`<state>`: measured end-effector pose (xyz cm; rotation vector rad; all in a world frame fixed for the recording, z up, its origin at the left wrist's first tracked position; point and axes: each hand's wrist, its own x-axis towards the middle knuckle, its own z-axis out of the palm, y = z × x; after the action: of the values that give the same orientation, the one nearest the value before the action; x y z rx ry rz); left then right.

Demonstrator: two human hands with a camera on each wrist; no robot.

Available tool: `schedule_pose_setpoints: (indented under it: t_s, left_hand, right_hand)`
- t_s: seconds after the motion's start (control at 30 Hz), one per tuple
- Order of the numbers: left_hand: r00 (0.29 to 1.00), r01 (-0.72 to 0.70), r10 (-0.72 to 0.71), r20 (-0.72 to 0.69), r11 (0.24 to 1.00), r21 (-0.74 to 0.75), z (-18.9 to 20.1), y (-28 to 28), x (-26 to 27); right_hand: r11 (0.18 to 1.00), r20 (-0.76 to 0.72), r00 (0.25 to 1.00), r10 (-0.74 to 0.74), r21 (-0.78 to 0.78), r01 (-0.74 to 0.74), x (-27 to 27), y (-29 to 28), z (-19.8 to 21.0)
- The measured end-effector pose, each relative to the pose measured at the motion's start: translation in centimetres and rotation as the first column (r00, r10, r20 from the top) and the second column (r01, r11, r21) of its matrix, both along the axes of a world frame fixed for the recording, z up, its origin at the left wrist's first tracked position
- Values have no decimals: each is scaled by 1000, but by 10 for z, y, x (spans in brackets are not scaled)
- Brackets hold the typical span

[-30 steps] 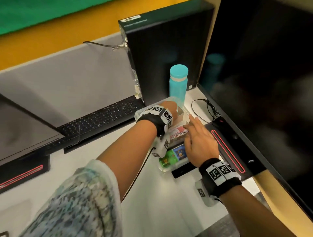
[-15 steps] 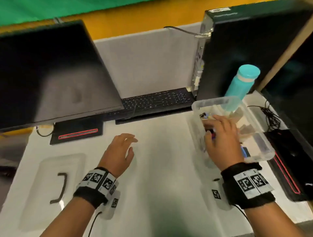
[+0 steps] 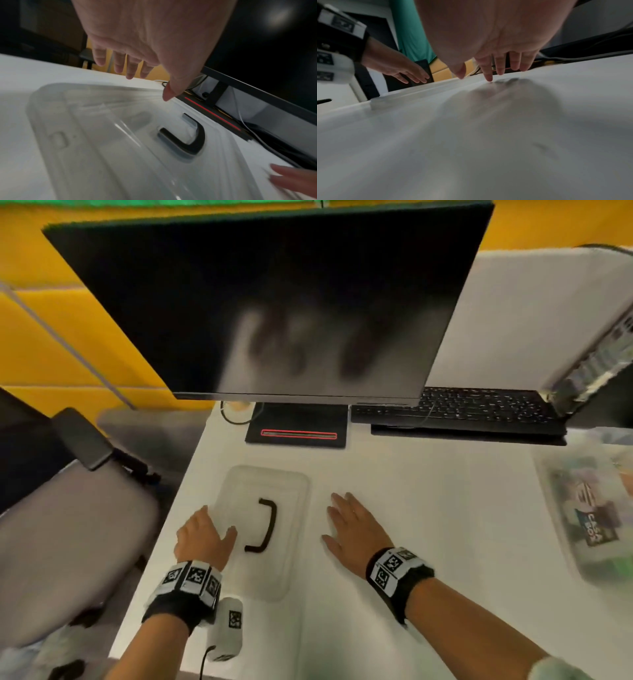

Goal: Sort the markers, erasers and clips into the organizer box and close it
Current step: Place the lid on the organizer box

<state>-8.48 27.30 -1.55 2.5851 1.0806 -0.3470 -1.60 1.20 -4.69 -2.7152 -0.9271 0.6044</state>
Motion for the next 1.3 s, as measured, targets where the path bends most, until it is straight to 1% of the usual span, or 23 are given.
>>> schedule_pose_setpoints:
  t_s: [0.07, 0.17, 0.27, 0.33, 0.4, 0.5, 0.57, 0.63, 0.7, 0.77, 0.87, 0.93, 0.97, 1.03, 1.1, 1.17, 1.3]
  left_hand:
    - [1000, -30, 29, -14, 995, -93, -6, 5, 1]
    - [1000, -7, 7, 1, 987, -159, -7, 0, 4]
    - [1000, -1, 0, -9, 986, -167, -3, 0, 7]
    - [999, -37, 44, 26, 972, -233, 0, 4, 10]
    - [989, -28, 80, 127, 929, -370, 2, 5, 12]
    - [943, 98, 97, 318, 833, -544, 17, -14, 16]
    - [908, 169, 110, 404, 786, -594, 31, -36, 20]
    - [880, 231, 108, 462, 753, -617, 43, -58, 25]
    - [857, 293, 95, 506, 719, -630, 54, -80, 30]
    - [840, 347, 87, 535, 673, -654, 63, -104, 35]
    - [823, 428, 40, 567, 612, -665, 80, -149, 43]
    - [802, 490, -13, 597, 584, -647, 90, -182, 49]
    - [790, 524, -58, 610, 581, -624, 95, -199, 53]
    - [758, 588, -151, 634, 579, -565, 102, -238, 62]
    - [724, 642, -228, 651, 569, -514, 107, -281, 71]
    - [695, 683, -266, 668, 536, -497, 110, -325, 79]
    - [669, 724, -299, 681, 468, -506, 108, -409, 92]
  right_hand:
    - [1000, -100, 995, 23, 12, -22, -7, 22, 0]
    - [999, -179, 984, -16, 45, 24, -17, 46, 5]
    - [991, -279, 955, -96, 59, 117, -20, 54, 8]
    - [968, -369, 912, -178, 102, 229, -16, 50, 14]
    - [915, -441, 861, -253, 181, 361, -11, 41, 20]
    - [817, -538, 787, -301, 281, 504, -5, 22, 26]
    - [730, -606, 729, -319, 333, 597, -2, 7, 32]
    - [659, -621, 707, -339, 380, 650, 0, -11, 37]
    - [608, -594, 718, -363, 433, 665, -1, -35, 44]
    - [579, -534, 747, -396, 486, 654, -5, -64, 54]
    - [521, -414, 782, -466, 586, 621, -11, -115, 77]
    - [476, -319, 776, -544, 645, 598, -14, -152, 96]
    - [464, -259, 763, -592, 666, 585, -14, -172, 105]
    - [445, -135, 713, -688, 698, 561, -14, -217, 121]
    - [441, -41, 667, -744, 720, 536, -12, -261, 133]
    - [470, 32, 636, -771, 702, 534, -11, -303, 140]
    - [513, 149, 549, -822, 612, 602, -13, -376, 148]
